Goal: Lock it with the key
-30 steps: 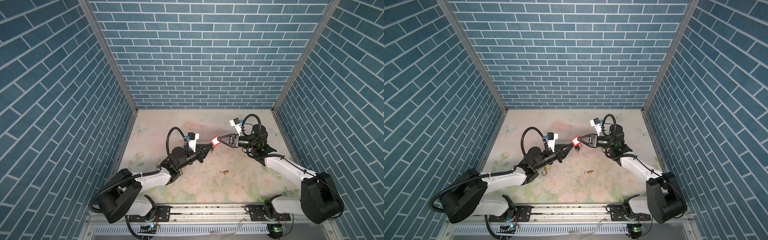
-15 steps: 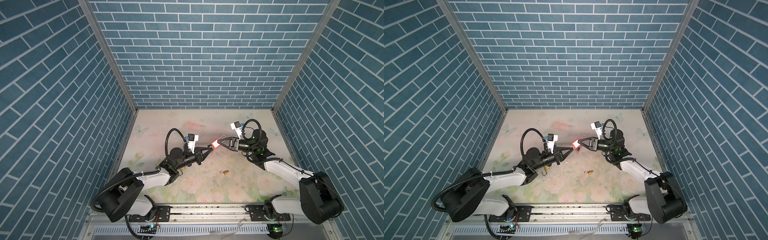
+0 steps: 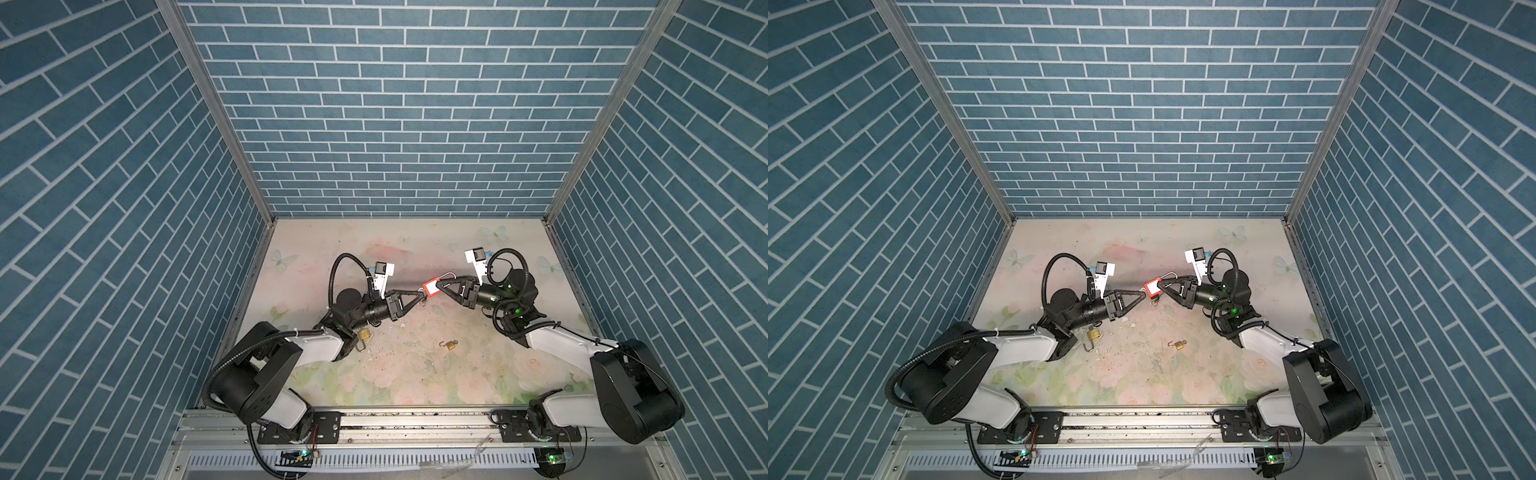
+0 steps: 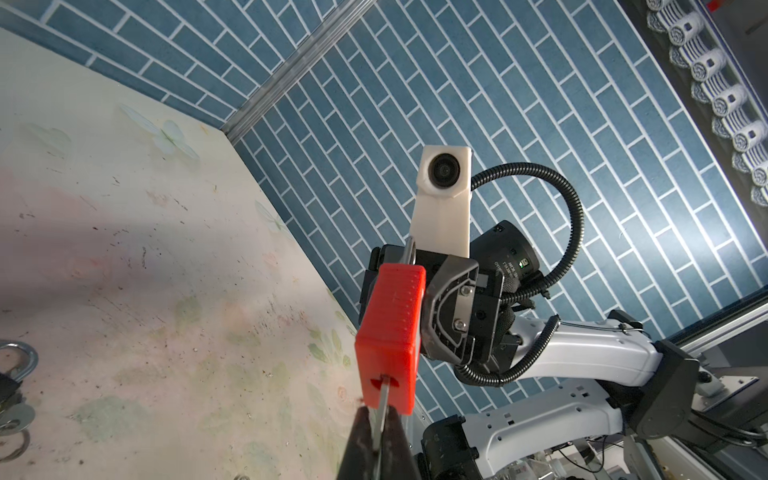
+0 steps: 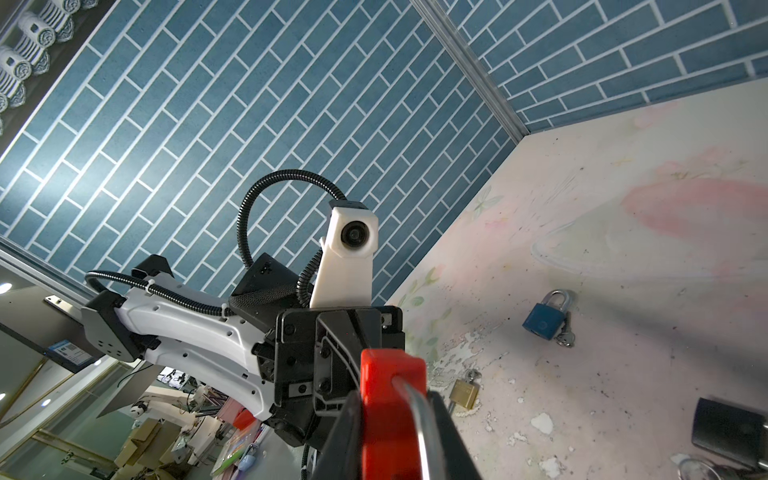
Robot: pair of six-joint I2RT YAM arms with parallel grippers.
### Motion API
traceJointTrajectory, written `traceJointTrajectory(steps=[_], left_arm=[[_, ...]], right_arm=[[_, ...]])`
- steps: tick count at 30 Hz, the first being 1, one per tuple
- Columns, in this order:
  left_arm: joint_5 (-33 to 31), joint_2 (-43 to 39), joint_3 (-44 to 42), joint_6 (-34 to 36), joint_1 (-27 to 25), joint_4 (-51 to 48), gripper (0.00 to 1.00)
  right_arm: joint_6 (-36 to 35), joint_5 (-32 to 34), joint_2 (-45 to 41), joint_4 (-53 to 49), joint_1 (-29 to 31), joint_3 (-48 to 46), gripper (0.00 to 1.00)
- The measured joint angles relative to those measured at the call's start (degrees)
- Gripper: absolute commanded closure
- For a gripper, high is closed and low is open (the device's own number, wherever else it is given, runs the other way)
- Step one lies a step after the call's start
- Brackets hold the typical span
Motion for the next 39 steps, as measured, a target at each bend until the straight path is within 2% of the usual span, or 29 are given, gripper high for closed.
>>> traceJointTrajectory(steps=[6, 14, 18, 23, 26, 28, 31, 36, 39], left_arm=[[1.2, 2.1, 0.0, -5.2, 1.2, 4.7, 1.00], [1.2, 2.1, -0.9, -6.0, 1.6, 8.7, 1.00], [0.9, 2.1, -1.8, -5.8, 2.0, 10.7, 1.00], [-3.1, 2.1, -4.6, -6.8, 6.1, 13.7, 1.00], [-3.8, 1.4, -5.6, -6.4, 6.4, 13.1, 1.00], [-3.8, -0.7, -5.9, -5.2, 6.4, 10.1, 1.00], [-4.2, -7.5, -5.9, -0.7, 6.4, 0.6, 1.00], [-8.0, -21.3, -3.9, 9.9, 5.4, -22.3, 1.00], [-11.0, -26.1, -1.5, 16.2, 3.5, -36.5, 1.00]], right_arm=[[0.0, -0.1, 1.5, 2.4, 0.0, 0.0, 1.00], [2.1, -2.0, 2.0, 6.1, -1.2, 0.0, 1.00], [5.0, -4.0, 2.1, 9.9, -4.4, -1.2, 1.00], [7.6, -4.4, 2.1, 14.3, -11.6, -3.6, 1.00], [8.6, -4.4, 2.1, 15.2, -13.2, -3.8, 1.00], [8.6, -4.5, 1.9, 14.6, -13.2, -3.8, 1.00], [7.9, -4.8, 1.2, 10.4, -13.2, -3.4, 1.00], [4.7, -5.5, -1.5, -1.4, -12.5, -2.4, 1.00], [-0.3, -5.4, -3.8, -13.7, -9.5, -0.6, 1.00]])
